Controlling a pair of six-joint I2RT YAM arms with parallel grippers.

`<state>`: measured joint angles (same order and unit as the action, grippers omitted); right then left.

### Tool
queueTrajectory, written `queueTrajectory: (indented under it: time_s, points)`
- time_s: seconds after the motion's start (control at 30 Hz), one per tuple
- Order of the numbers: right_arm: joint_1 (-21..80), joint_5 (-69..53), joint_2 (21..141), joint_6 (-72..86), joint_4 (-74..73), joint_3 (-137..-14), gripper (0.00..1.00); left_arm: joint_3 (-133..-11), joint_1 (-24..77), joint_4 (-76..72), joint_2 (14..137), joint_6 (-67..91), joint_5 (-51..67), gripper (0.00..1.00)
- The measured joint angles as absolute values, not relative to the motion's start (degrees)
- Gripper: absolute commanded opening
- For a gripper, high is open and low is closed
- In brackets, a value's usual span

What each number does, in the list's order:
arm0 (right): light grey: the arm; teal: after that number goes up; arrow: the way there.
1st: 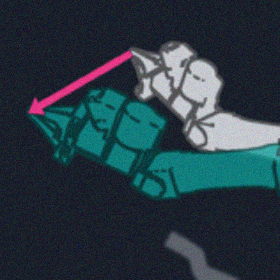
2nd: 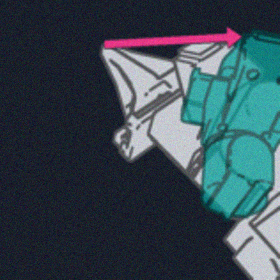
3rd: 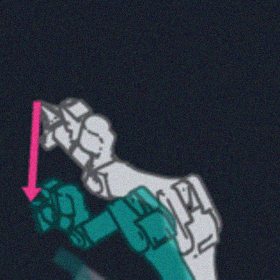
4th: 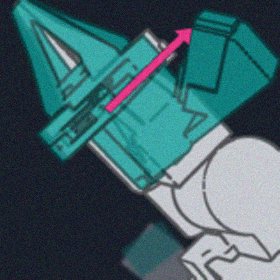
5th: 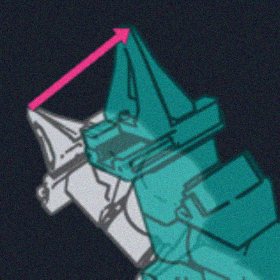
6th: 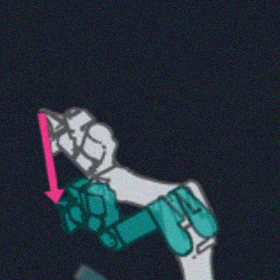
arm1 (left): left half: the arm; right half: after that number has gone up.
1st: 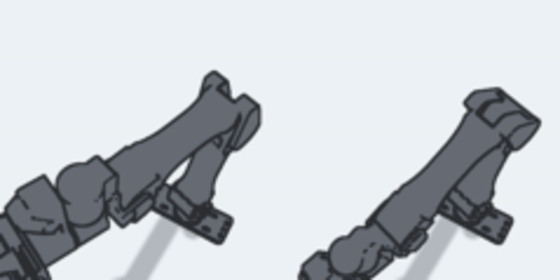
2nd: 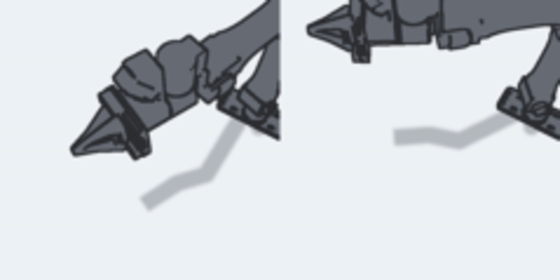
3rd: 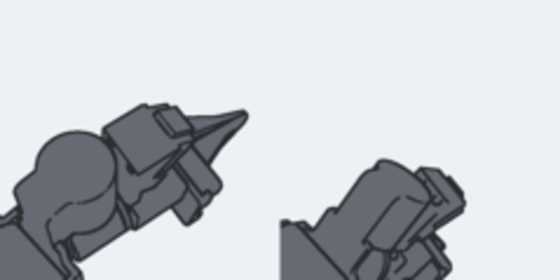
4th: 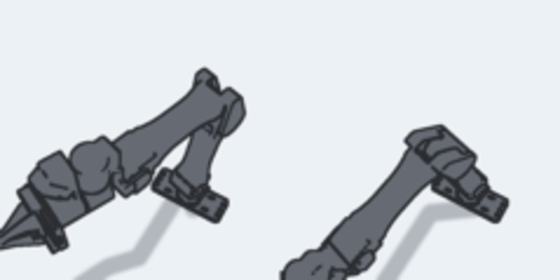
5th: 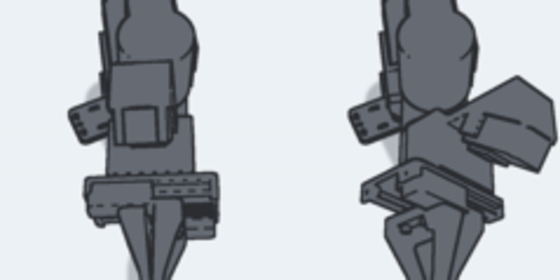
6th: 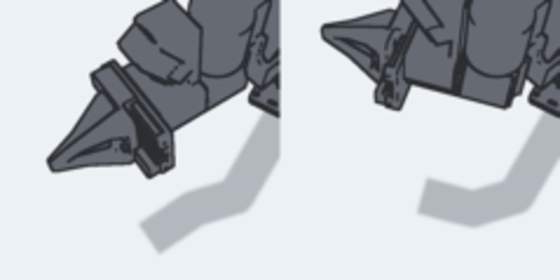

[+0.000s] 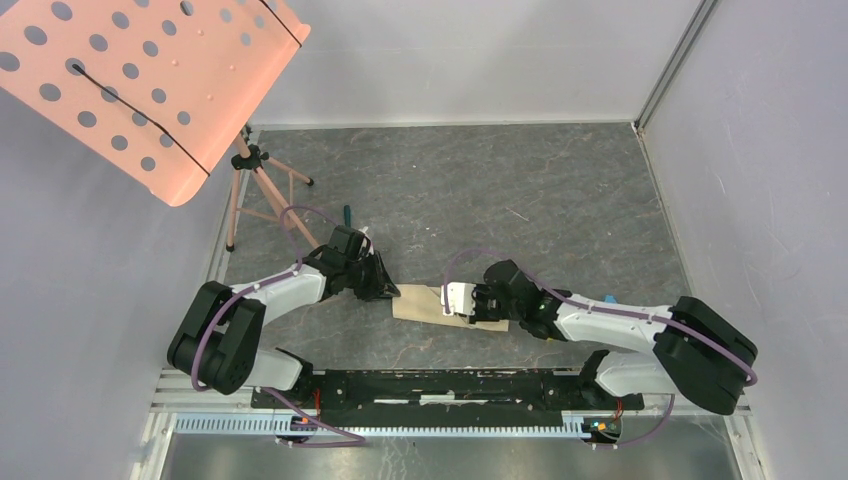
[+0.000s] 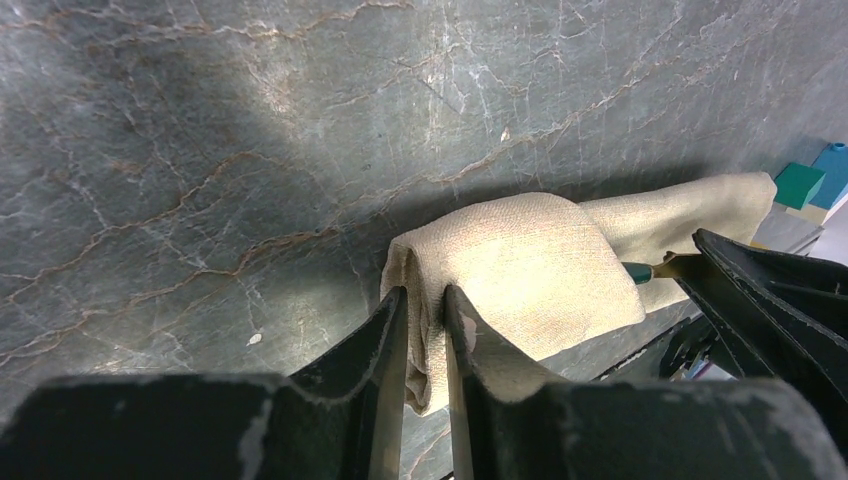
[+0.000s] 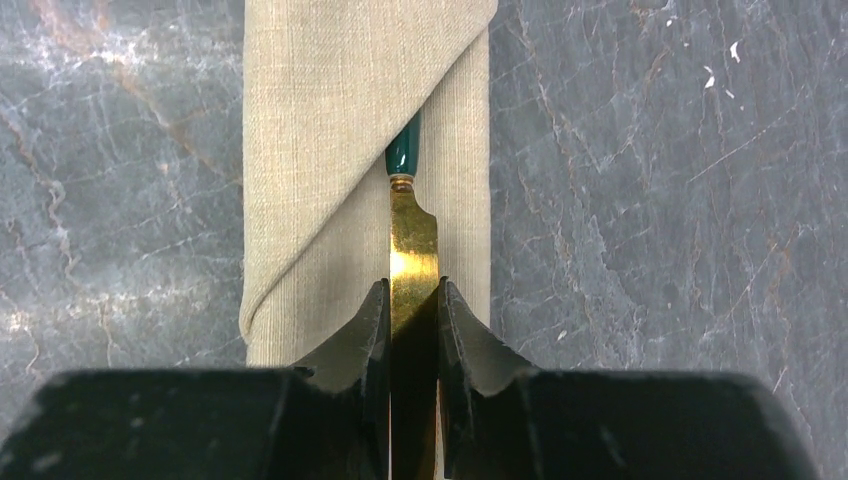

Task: Fold the napkin into a case and place the utensils inside
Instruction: Insert the knife into the folded napkin.

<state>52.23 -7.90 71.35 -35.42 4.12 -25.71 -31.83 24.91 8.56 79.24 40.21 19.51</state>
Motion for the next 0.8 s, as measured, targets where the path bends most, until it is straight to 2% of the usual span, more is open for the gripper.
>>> queueTrajectory:
  time_s: [0.23, 0.43, 0.8]
  points:
    - [52.23, -8.32, 75.46, -35.40, 6.90, -27.81, 0.01, -31.83, 25.19, 8.40, 79.24, 40.18, 19.33, 0.24]
    - [52.23, -9.08, 78.87, -35.20, 9.04, -29.36, 0.06, -31.83, 25.30, 8.40, 79.22, 40.18, 19.27, 0.23]
    - [52.23, -9.19, 80.12, -32.36, 9.37, -30.22, 0.25, -31.79, 25.69, 8.40, 78.15, 40.21, 18.04, 0.23]
